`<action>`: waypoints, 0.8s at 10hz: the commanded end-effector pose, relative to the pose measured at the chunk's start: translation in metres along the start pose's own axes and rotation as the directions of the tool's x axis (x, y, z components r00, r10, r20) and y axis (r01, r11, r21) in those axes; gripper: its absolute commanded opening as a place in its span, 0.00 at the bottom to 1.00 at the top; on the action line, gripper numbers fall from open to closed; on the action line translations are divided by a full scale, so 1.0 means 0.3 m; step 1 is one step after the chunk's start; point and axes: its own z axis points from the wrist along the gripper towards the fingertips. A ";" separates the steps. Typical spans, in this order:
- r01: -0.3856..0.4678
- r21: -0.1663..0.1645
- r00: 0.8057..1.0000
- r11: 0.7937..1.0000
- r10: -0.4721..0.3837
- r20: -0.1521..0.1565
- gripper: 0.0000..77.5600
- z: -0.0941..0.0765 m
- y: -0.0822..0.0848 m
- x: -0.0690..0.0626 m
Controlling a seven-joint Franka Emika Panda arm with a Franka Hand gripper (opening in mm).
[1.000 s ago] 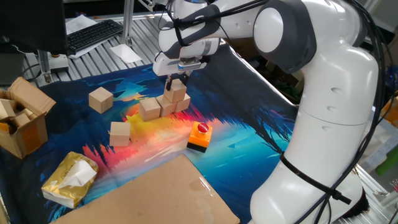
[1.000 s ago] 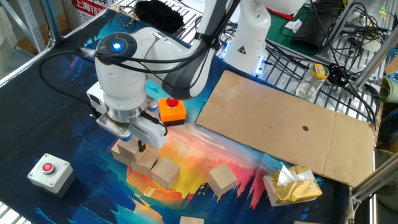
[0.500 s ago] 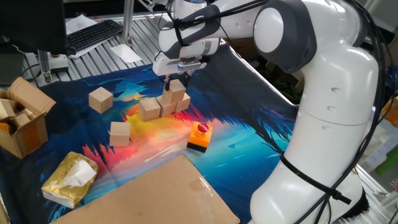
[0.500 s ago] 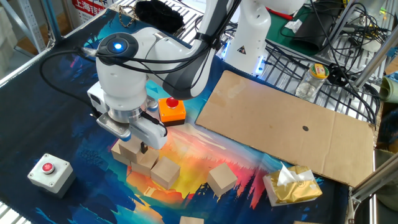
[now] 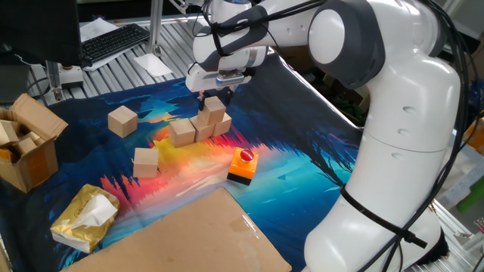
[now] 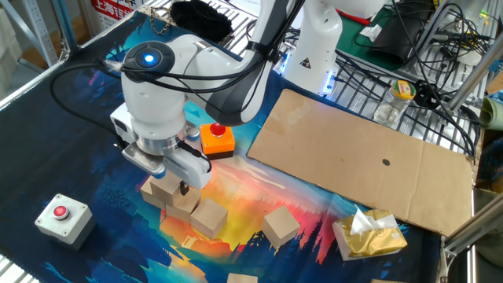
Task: Stack the blocks into a pyramid shape
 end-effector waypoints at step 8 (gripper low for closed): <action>-0.096 0.028 0.994 0.995 0.098 -0.055 1.00 -0.229 0.082 0.074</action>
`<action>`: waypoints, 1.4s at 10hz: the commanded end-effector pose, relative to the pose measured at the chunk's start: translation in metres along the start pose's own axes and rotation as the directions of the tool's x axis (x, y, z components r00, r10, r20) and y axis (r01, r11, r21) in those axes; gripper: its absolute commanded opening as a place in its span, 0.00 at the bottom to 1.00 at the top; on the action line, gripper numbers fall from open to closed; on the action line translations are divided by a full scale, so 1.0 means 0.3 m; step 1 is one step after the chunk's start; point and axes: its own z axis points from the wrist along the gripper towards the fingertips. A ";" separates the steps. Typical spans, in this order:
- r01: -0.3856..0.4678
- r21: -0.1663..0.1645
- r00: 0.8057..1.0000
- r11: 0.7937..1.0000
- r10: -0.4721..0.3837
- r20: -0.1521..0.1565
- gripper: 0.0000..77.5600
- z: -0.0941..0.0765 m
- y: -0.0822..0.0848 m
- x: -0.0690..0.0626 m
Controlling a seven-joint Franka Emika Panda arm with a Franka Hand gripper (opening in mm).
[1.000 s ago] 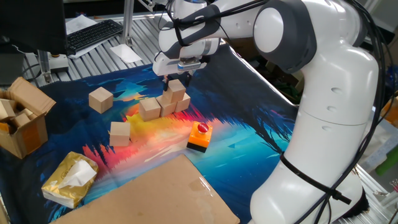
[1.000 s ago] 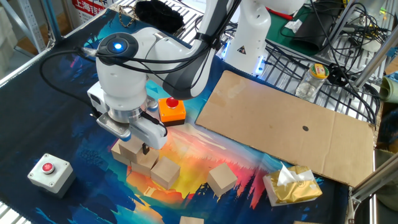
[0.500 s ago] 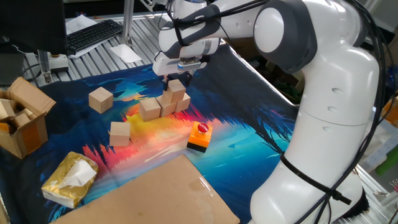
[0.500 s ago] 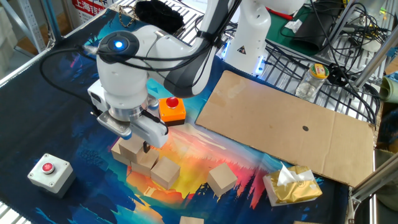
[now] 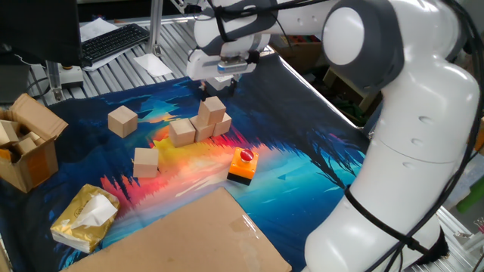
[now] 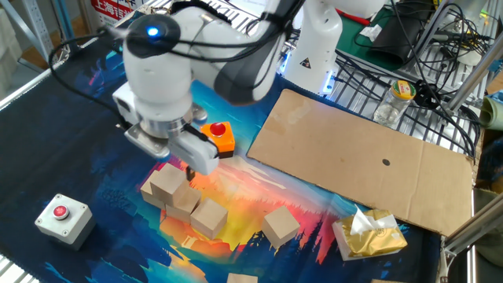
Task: Stack the blocks into a pyramid shape
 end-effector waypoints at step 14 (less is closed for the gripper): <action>-0.179 -0.010 0.983 0.984 0.178 -0.041 1.00 -0.024 0.208 0.138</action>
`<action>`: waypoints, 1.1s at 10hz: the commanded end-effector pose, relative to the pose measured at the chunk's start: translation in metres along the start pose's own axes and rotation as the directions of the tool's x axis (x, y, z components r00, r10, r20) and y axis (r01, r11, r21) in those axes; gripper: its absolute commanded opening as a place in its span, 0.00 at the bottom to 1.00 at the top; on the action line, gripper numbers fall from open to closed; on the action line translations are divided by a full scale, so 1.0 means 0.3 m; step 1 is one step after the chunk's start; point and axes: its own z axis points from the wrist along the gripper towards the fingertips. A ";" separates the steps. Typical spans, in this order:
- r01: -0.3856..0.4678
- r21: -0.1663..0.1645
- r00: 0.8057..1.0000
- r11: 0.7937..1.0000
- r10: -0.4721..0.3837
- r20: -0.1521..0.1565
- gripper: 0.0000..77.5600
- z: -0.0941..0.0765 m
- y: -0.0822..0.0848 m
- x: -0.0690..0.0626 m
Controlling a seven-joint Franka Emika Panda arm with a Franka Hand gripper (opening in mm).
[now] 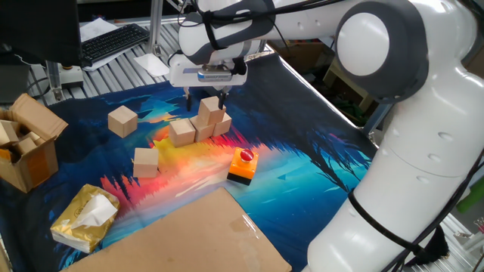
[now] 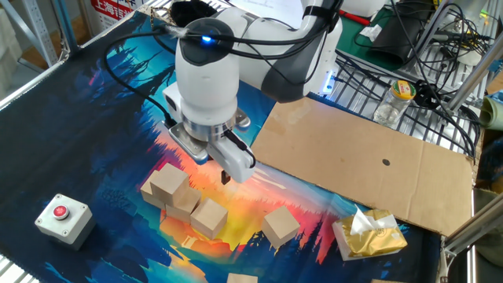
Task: Stack the blocks into a pyramid shape
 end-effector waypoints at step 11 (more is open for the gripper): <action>0.136 -0.019 0.991 0.991 -0.136 -0.010 1.00 -0.004 0.000 -0.002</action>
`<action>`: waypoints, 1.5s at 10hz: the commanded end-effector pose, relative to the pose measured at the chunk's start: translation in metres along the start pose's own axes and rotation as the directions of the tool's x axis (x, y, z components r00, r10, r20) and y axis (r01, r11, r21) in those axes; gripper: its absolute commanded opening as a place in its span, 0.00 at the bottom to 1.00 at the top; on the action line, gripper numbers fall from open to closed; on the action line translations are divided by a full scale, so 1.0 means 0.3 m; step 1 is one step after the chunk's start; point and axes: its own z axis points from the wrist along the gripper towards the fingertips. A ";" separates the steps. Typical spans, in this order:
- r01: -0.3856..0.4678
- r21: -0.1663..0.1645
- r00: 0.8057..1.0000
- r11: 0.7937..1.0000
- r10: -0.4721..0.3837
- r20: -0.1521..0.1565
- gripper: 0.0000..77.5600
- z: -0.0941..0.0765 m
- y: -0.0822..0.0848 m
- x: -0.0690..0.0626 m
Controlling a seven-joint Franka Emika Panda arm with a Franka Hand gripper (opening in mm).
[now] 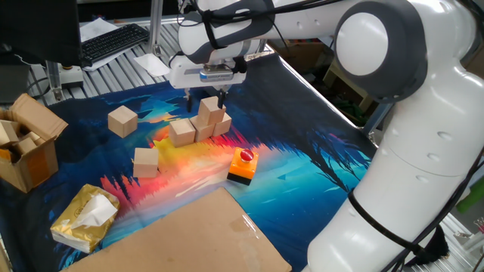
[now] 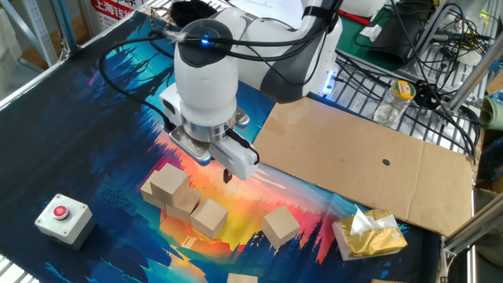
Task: Stack the blocks into a pyramid shape
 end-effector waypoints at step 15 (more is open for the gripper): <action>-0.230 -0.043 0.973 0.972 0.229 -0.033 1.00 0.045 0.488 0.259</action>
